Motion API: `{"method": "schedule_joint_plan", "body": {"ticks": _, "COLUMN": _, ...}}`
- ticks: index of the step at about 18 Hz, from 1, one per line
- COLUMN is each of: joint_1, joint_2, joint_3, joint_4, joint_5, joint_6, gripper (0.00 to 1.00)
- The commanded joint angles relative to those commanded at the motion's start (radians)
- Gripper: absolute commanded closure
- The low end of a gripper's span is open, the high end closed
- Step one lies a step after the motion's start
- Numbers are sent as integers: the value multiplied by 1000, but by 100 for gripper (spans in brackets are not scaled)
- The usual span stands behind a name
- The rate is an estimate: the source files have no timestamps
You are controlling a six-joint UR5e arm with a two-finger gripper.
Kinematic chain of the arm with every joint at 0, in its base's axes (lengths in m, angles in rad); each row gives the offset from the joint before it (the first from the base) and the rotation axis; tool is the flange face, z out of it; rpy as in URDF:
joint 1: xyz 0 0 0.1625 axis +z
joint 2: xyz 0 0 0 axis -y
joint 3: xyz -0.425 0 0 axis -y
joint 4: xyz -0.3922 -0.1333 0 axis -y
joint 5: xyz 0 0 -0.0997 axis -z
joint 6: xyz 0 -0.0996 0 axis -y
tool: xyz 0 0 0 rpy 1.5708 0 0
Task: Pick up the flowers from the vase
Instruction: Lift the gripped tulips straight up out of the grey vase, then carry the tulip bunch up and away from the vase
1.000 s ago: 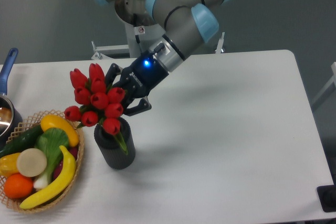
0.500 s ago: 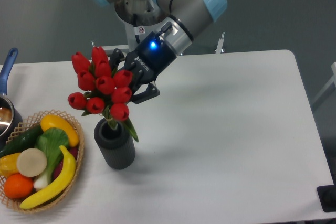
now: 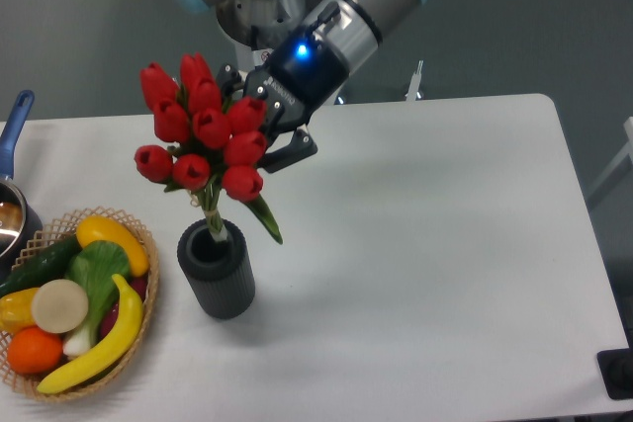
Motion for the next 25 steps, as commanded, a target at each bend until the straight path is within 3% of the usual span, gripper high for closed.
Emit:
{"method": "schedule_joint_plan", "body": {"ticks": 9, "joint_1": 262, "joint_2": -15, "joint_3": 46, "joint_4": 0, "joint_5": 5, "joint_6": 32, "gripper": 57}}
{"method": "schedule_joint_plan", "body": {"ticks": 15, "joint_1": 414, "joint_2": -109, "joint_3": 104, "joint_4": 2, "joint_5": 5, "joint_6": 96, "gripper": 57}}
{"method": "schedule_joint_plan", "body": {"ticks": 21, "joint_1": 439, "joint_2": -218, "joint_3": 143, "joint_4": 2, "joint_5": 8, "joint_6": 150, "gripper": 57}}
{"method": "schedule_joint_plan", "body": {"ticks": 25, "joint_1": 446, "joint_2": -229, "joint_3": 144, "joint_4": 2, "joint_5": 11, "joint_6": 159, "gripper": 57}}
